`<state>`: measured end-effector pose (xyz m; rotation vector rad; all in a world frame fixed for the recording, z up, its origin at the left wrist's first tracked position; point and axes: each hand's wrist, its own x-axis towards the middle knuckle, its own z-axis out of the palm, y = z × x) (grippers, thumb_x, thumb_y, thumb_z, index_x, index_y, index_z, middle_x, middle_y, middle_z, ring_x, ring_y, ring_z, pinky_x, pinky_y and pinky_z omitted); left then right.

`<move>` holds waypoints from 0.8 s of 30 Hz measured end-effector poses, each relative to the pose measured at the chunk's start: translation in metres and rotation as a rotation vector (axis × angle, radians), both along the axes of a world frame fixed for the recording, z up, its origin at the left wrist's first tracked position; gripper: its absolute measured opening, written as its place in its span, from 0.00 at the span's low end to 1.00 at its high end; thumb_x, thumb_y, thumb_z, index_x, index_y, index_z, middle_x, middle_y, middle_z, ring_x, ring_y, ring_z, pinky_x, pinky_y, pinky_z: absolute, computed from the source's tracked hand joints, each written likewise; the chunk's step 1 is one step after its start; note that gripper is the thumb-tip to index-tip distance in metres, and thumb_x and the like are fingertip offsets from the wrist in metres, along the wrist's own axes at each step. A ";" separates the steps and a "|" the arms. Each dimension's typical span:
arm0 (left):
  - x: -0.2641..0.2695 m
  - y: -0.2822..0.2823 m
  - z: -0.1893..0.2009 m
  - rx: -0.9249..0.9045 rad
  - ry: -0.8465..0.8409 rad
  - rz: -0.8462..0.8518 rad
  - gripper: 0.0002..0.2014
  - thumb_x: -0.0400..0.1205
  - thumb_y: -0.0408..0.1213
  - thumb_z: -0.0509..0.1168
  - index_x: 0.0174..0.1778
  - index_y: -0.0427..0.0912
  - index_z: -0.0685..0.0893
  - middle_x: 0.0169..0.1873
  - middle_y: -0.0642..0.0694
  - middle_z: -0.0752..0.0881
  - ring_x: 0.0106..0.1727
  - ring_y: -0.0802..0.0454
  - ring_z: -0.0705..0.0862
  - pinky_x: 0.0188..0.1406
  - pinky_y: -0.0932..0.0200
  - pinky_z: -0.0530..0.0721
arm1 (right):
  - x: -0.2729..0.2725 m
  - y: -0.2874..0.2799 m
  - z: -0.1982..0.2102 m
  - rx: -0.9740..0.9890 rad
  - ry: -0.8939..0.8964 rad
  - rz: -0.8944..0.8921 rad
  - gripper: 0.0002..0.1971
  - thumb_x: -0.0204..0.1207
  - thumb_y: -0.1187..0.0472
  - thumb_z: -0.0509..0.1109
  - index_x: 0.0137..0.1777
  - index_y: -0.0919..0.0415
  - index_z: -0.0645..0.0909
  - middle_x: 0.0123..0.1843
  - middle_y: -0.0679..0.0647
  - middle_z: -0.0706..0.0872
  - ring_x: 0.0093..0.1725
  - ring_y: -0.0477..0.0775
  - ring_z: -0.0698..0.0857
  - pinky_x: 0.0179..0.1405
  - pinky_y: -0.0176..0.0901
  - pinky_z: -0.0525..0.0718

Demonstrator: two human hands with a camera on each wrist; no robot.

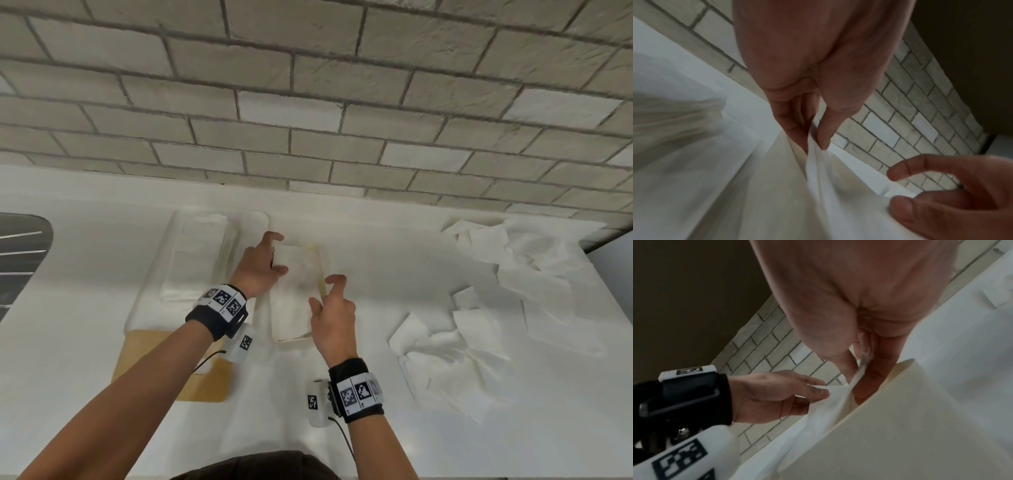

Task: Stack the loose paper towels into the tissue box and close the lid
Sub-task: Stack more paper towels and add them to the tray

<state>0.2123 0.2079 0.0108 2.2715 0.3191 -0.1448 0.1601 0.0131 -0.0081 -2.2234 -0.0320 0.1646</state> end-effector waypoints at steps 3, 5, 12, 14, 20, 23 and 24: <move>-0.002 0.003 -0.004 0.074 -0.057 -0.049 0.30 0.85 0.32 0.74 0.83 0.48 0.72 0.44 0.41 0.87 0.47 0.46 0.87 0.57 0.47 0.88 | -0.001 0.000 0.004 -0.197 -0.069 0.061 0.14 0.90 0.68 0.64 0.69 0.58 0.66 0.41 0.53 0.81 0.39 0.61 0.84 0.40 0.57 0.85; -0.005 0.005 -0.007 0.121 -0.140 -0.078 0.27 0.85 0.32 0.72 0.81 0.49 0.75 0.60 0.42 0.87 0.62 0.43 0.85 0.71 0.44 0.84 | 0.000 0.004 0.000 -0.306 -0.101 0.083 0.15 0.88 0.71 0.63 0.70 0.61 0.67 0.42 0.56 0.84 0.37 0.63 0.83 0.37 0.55 0.81; -0.009 -0.015 -0.007 0.305 -0.005 -0.502 0.25 0.85 0.50 0.73 0.79 0.56 0.77 0.77 0.52 0.76 0.79 0.46 0.73 0.78 0.45 0.77 | -0.001 0.002 0.001 -0.363 -0.106 0.162 0.12 0.90 0.67 0.65 0.71 0.63 0.73 0.48 0.61 0.90 0.44 0.67 0.90 0.41 0.57 0.85; -0.012 -0.029 -0.013 0.483 0.140 -0.638 0.39 0.79 0.61 0.76 0.85 0.59 0.70 0.83 0.50 0.68 0.82 0.42 0.68 0.77 0.40 0.79 | 0.001 -0.008 0.010 -0.363 -0.155 0.143 0.09 0.90 0.63 0.66 0.67 0.62 0.76 0.46 0.60 0.90 0.44 0.65 0.90 0.39 0.53 0.81; -0.014 -0.042 -0.002 0.593 0.123 -0.612 0.41 0.77 0.58 0.78 0.85 0.56 0.70 0.82 0.49 0.69 0.80 0.41 0.71 0.71 0.44 0.81 | 0.007 -0.091 0.019 -0.335 -0.236 0.035 0.03 0.86 0.60 0.69 0.54 0.52 0.77 0.40 0.50 0.90 0.41 0.59 0.90 0.40 0.55 0.89; -0.027 -0.053 0.010 0.503 -0.107 -0.427 0.28 0.85 0.48 0.73 0.81 0.52 0.76 0.79 0.50 0.75 0.76 0.43 0.78 0.63 0.45 0.87 | 0.012 -0.150 0.007 -0.464 -0.169 0.040 0.09 0.83 0.63 0.71 0.59 0.51 0.79 0.52 0.51 0.91 0.53 0.61 0.90 0.48 0.55 0.89; -0.033 -0.062 0.015 0.460 -0.203 -0.370 0.23 0.86 0.47 0.72 0.78 0.50 0.79 0.76 0.50 0.79 0.73 0.44 0.80 0.59 0.45 0.88 | 0.016 -0.167 0.000 -0.524 -0.137 0.045 0.12 0.83 0.64 0.71 0.62 0.52 0.80 0.56 0.53 0.91 0.57 0.62 0.90 0.50 0.55 0.88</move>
